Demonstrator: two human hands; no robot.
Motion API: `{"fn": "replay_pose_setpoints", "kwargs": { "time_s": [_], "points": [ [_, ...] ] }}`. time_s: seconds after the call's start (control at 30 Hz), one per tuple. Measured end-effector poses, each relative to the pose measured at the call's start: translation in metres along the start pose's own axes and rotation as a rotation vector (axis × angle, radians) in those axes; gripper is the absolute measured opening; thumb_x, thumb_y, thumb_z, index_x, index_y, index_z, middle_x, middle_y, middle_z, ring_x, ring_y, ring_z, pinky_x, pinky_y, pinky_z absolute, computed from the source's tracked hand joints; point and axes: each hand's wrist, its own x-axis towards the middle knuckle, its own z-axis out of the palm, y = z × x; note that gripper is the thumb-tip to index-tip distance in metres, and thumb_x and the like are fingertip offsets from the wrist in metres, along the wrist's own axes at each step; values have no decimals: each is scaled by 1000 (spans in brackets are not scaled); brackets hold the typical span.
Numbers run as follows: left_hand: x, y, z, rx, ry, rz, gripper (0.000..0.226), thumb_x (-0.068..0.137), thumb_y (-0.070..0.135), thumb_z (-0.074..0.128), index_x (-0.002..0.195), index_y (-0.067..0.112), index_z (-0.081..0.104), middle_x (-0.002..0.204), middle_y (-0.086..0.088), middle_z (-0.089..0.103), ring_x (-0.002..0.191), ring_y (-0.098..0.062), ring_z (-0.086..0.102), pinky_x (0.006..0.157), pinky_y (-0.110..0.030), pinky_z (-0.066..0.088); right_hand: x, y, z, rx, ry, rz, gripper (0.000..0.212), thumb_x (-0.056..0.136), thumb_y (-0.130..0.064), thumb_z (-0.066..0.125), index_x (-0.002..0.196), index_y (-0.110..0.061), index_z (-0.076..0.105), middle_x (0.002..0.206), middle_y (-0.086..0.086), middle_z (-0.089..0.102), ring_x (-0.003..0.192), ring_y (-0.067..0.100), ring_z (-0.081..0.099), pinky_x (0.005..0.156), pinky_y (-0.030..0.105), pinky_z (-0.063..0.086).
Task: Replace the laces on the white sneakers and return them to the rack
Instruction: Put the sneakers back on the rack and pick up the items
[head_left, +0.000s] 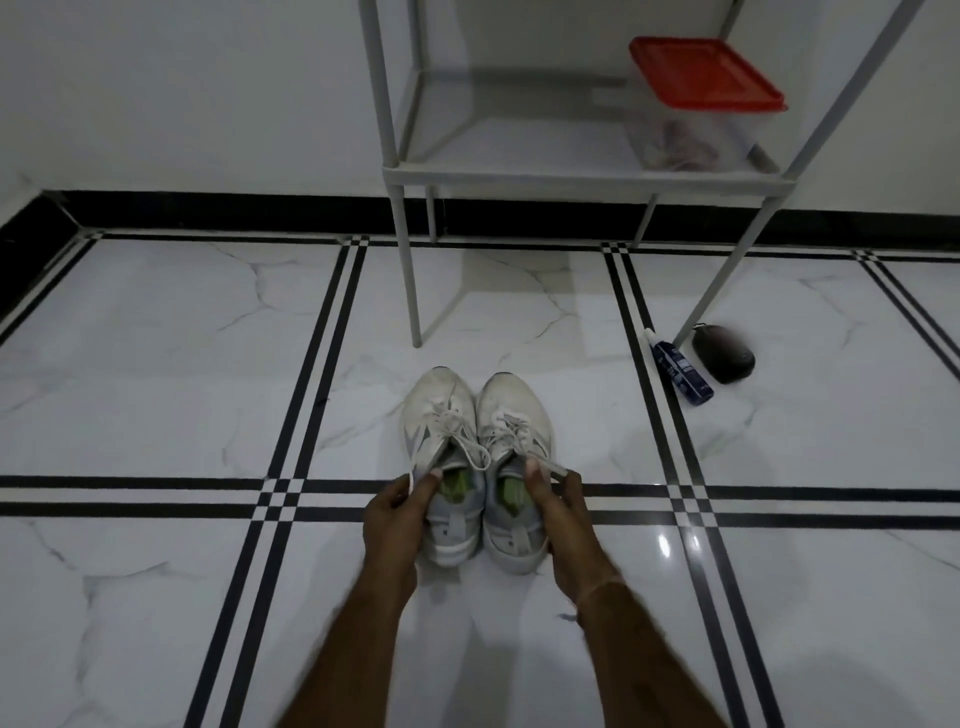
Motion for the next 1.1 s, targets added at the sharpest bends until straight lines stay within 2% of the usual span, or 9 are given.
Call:
{"fn": "replay_pose_setpoints", "kwargs": {
  "time_s": [0.13, 0.23, 0.37, 0.67, 0.73, 0.8, 0.9, 1.0, 1.1],
  "points": [
    [-29, 55, 13, 26, -89, 40, 26, 85, 32, 80, 103, 14, 78, 99, -11, 78, 99, -30, 74, 95, -53, 57, -28, -46, -1, 96, 59, 34, 75, 78, -60, 76, 140, -28, 48, 134, 2, 66, 118, 23, 67, 102, 48, 55],
    [-70, 111, 17, 14, -122, 51, 23, 87, 29, 78, 106, 15, 78, 103, -10, 78, 100, -30, 74, 93, -55, 58, -66, -102, 6, 107, 88, 58, 96, 72, -70, 79, 149, -29, 41, 141, 1, 62, 123, 23, 65, 106, 51, 52],
    [-145, 202, 14, -17, -153, 45, 24, 88, 25, 77, 111, 17, 77, 104, -9, 78, 100, -28, 74, 90, -47, 59, -142, -195, 20, 73, 63, 14, 62, 85, -62, 68, 137, -31, 53, 133, 0, 68, 119, 20, 67, 103, 48, 54],
    [-320, 460, 6, -1, -186, 22, 35, 85, 26, 81, 118, 20, 74, 111, -2, 77, 105, -24, 73, 91, -42, 59, -308, -460, 75, 2, 49, -7, 54, 89, -59, 65, 136, -33, 54, 134, -4, 67, 125, 20, 63, 107, 48, 51],
    [-345, 516, 7, -22, -183, 39, 33, 83, 25, 82, 116, 21, 74, 108, -1, 78, 101, -21, 75, 83, -38, 61, -334, -513, 89, -2, 41, -39, 55, 90, -63, 66, 137, -37, 54, 138, -6, 64, 129, 20, 61, 109, 49, 49],
    [-362, 567, 12, -29, -182, 77, 29, 83, 22, 81, 111, 23, 74, 103, 1, 79, 94, -16, 76, 73, -29, 60, -350, -559, 106, -11, 50, -79, 58, 87, -68, 66, 137, -42, 52, 140, -8, 63, 130, 20, 60, 109, 51, 48],
    [-365, 632, 23, -49, -228, 167, 31, 85, 21, 80, 115, 17, 73, 103, -2, 79, 94, -16, 76, 72, -23, 58, -354, -620, 131, 9, 53, -147, 56, 86, -70, 66, 134, -47, 54, 136, -9, 65, 127, 19, 62, 108, 51, 49],
    [-350, 675, 41, -15, -255, 206, 35, 83, 29, 81, 116, 18, 74, 104, -2, 79, 97, -20, 75, 78, -30, 60, -338, -663, 147, 81, 48, -193, 51, 91, -60, 66, 138, -45, 53, 137, -7, 65, 127, 19, 62, 111, 49, 47],
    [-322, 698, 65, 4, -240, 200, 32, 82, 33, 83, 111, 20, 77, 101, -1, 79, 95, -20, 75, 85, -39, 61, -310, -689, 150, 126, 45, -194, 59, 84, -62, 74, 137, -47, 54, 137, -5, 66, 127, 22, 63, 112, 51, 45]
  ]
}}
